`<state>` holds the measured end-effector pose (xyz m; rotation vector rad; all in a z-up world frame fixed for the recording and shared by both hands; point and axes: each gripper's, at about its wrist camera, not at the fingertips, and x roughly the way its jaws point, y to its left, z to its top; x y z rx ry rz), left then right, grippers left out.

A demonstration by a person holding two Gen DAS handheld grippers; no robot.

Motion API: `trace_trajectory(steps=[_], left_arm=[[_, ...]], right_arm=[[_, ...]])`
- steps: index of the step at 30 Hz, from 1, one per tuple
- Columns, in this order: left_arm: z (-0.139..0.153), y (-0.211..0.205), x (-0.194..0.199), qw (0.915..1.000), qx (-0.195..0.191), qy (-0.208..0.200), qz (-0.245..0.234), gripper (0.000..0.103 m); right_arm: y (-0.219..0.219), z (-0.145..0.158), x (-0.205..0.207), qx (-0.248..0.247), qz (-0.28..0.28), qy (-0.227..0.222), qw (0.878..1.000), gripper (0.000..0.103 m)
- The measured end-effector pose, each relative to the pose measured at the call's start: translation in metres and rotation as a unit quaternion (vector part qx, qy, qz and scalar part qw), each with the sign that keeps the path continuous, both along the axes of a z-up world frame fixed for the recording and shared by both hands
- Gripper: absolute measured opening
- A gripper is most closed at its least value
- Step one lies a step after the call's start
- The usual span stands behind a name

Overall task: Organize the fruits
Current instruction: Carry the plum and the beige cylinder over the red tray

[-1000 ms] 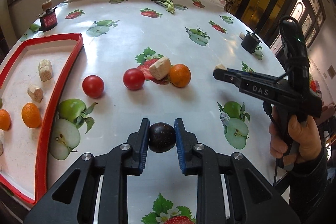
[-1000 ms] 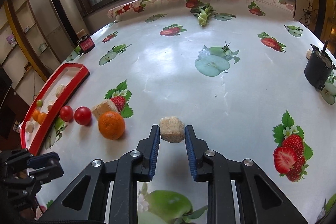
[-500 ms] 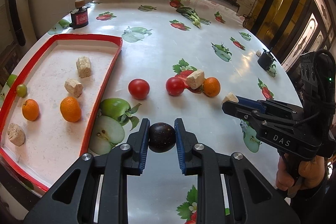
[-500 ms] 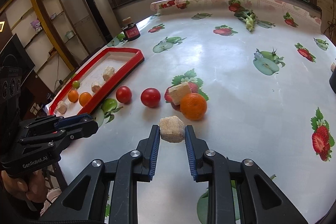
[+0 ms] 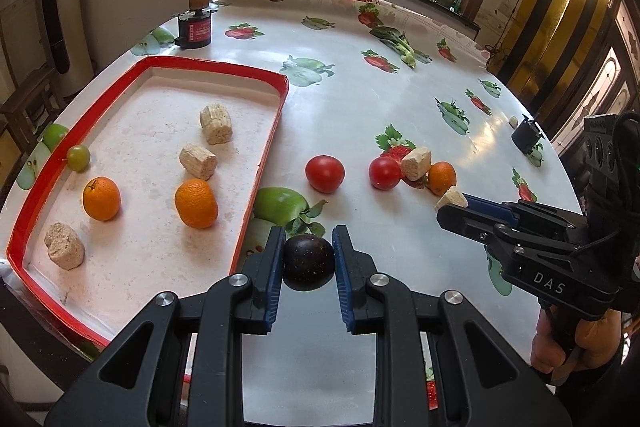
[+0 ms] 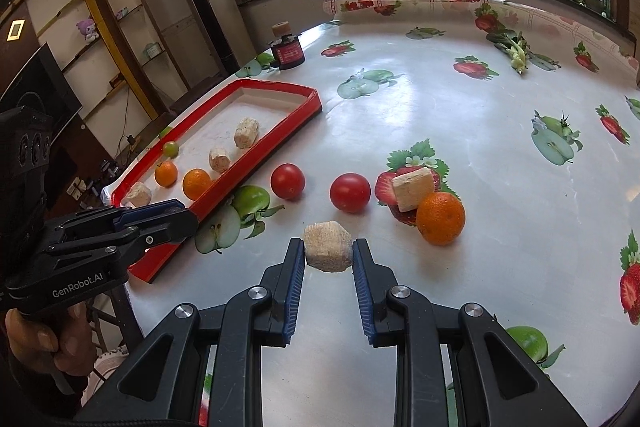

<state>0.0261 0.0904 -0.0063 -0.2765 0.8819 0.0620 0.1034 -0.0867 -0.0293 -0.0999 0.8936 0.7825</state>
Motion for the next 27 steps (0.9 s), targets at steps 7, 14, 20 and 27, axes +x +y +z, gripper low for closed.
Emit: trace_trajectory(steps=[7,14,20,27], left_arm=[[-0.001,0.014,-0.002,0.9999,0.0,0.001,0.012,0.021],[-0.001,0.028,-0.001,0.9997,0.002,0.002,0.026,0.021],[0.0,0.05,0.0,0.9989,0.005,0.006,0.046,0.021],[0.006,0.08,0.003,0.9972,0.013,0.001,0.073,0.021]], right_arm=[[0.012,0.0,0.003,-0.002,0.006,0.003,1.0,0.025],[0.03,0.001,0.008,-0.001,0.018,0.006,1.0,0.025],[0.049,0.004,0.013,0.003,0.03,0.006,1.0,0.025],[0.08,0.01,0.021,0.007,0.049,0.003,0.999,0.025]])
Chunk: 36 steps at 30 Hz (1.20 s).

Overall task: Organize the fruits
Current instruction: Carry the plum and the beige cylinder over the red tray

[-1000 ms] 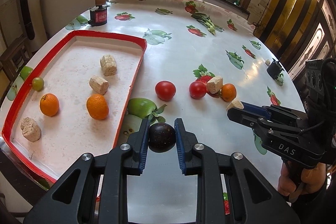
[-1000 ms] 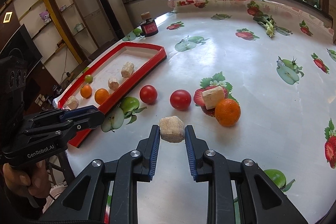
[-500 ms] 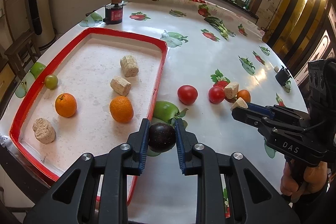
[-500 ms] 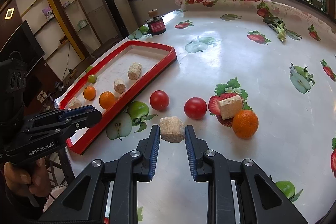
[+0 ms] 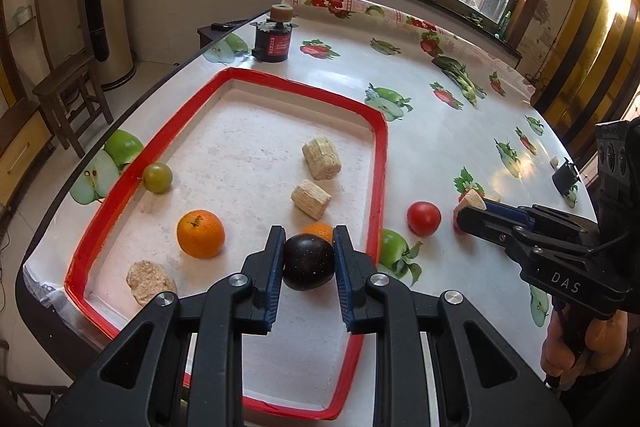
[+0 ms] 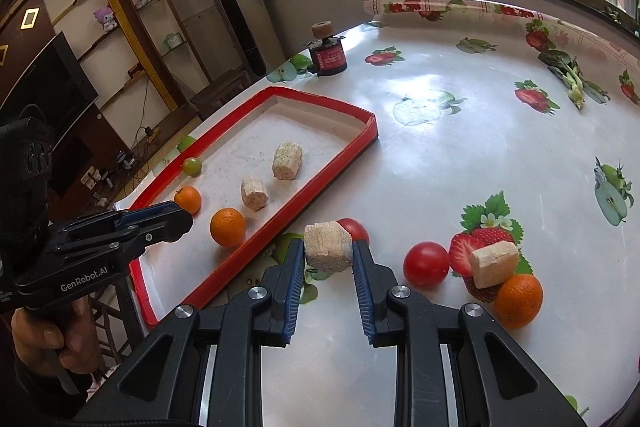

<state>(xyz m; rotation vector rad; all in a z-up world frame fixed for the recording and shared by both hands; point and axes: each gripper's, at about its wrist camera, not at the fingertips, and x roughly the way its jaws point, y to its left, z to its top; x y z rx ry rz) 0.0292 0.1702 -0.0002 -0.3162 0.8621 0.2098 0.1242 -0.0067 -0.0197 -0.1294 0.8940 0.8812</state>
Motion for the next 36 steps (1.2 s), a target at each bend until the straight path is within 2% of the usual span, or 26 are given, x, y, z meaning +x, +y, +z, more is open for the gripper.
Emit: trace_trajectory(steps=[12,23,36], left_arm=[[0.002,0.037,0.021,0.9997,0.013,0.003,0.022,0.021],[-0.004,0.054,0.058,0.9994,0.022,0.016,0.02,0.021],[-0.031,0.067,0.098,0.9981,0.025,0.052,0.022,0.021]], right_arm=[[0.054,0.005,0.026,-0.004,0.021,-0.004,1.0,0.025],[0.088,-0.006,0.057,-0.018,0.021,0.004,1.0,0.025],[0.122,-0.026,0.093,-0.046,0.018,0.014,0.999,0.025]])
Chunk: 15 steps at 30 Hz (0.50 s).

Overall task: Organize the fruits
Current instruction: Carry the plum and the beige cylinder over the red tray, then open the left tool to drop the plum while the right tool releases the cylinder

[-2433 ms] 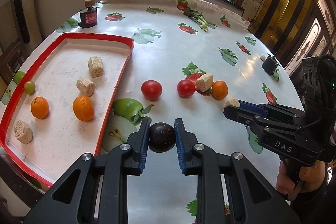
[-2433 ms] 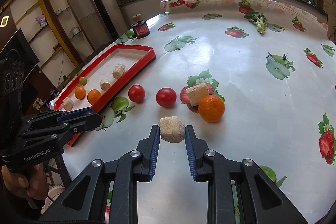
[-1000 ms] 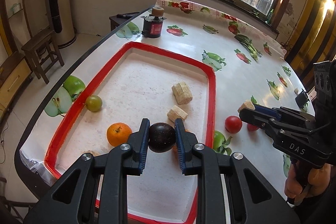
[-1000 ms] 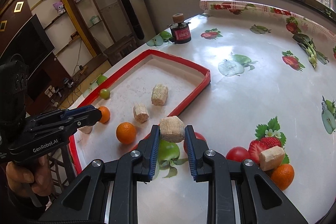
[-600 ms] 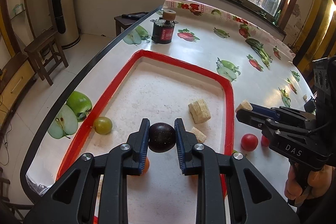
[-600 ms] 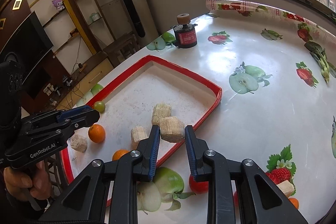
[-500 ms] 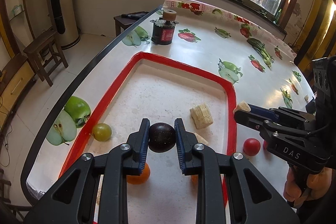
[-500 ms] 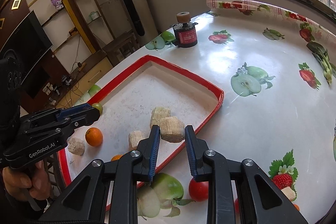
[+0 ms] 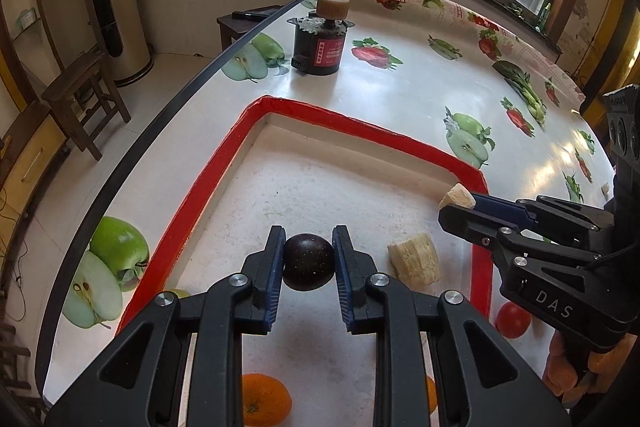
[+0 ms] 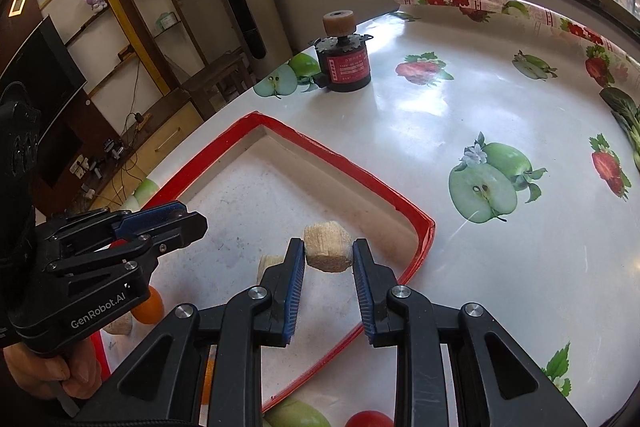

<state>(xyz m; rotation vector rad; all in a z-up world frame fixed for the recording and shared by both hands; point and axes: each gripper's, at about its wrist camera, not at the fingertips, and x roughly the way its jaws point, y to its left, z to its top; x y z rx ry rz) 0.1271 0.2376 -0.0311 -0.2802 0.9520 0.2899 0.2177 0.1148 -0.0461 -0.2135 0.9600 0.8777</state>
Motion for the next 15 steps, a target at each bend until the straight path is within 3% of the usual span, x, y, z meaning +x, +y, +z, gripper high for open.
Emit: trace_trajectory(steps=[10,15], left_arm=[[-0.018,0.004,0.013,0.9993,-0.015,0.035,0.001,0.021],[-0.02,-0.001,0.014,0.9991,-0.002,0.043,0.002,0.022]], right_arm=[[0.011,-0.016,0.005,-0.017,0.007,0.003,1.0,0.028],[0.014,-0.016,0.003,-0.023,0.008,-0.005,1.0,0.029]])
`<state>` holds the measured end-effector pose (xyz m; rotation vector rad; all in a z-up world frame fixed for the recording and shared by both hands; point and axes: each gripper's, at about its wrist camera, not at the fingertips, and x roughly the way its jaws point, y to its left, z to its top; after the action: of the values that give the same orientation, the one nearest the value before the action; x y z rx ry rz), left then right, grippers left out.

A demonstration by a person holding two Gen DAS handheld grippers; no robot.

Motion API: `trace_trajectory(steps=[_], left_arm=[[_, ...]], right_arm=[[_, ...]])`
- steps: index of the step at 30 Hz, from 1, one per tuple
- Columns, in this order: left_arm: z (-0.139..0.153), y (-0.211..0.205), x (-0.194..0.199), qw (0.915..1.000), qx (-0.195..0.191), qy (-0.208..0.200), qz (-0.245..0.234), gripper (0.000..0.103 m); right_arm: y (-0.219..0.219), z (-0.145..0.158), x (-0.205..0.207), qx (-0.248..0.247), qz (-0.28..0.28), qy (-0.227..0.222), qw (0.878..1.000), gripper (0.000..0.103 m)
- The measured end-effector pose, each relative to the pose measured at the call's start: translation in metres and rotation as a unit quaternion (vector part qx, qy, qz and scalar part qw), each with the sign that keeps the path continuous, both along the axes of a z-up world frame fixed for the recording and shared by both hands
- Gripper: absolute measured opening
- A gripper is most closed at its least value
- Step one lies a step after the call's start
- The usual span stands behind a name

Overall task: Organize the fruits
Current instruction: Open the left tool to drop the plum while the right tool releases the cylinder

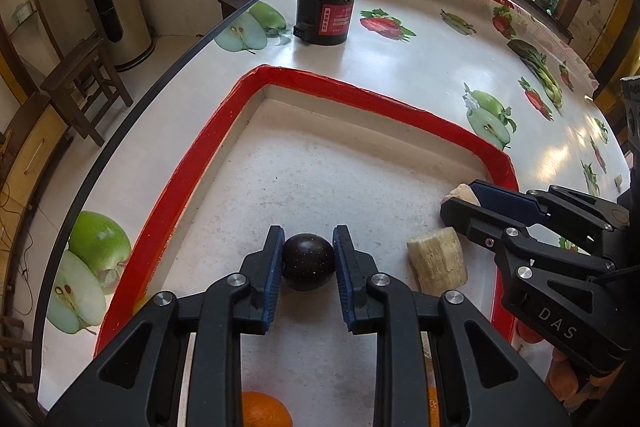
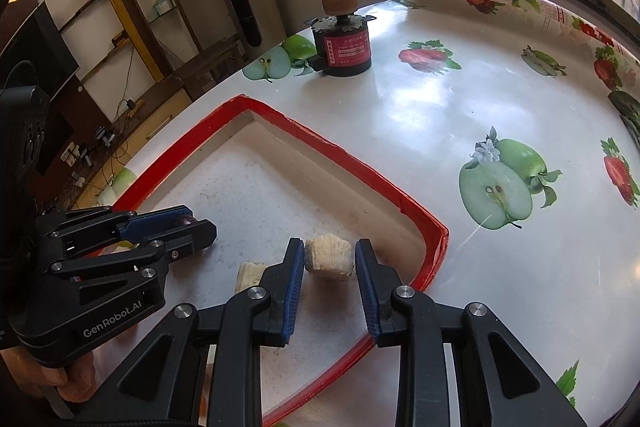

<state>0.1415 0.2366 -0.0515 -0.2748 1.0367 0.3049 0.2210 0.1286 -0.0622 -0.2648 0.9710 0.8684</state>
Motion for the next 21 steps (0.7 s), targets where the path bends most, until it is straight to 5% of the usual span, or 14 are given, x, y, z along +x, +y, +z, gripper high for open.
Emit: trace_trajectory(steps=[21], left_arm=[[0.045,-0.023,-0.052,0.9977,0.029,-0.056,0.025,0.057]], right_arm=[[-0.086,0.047,-0.049,0.054,-0.02,-0.016,0.998,0.041]])
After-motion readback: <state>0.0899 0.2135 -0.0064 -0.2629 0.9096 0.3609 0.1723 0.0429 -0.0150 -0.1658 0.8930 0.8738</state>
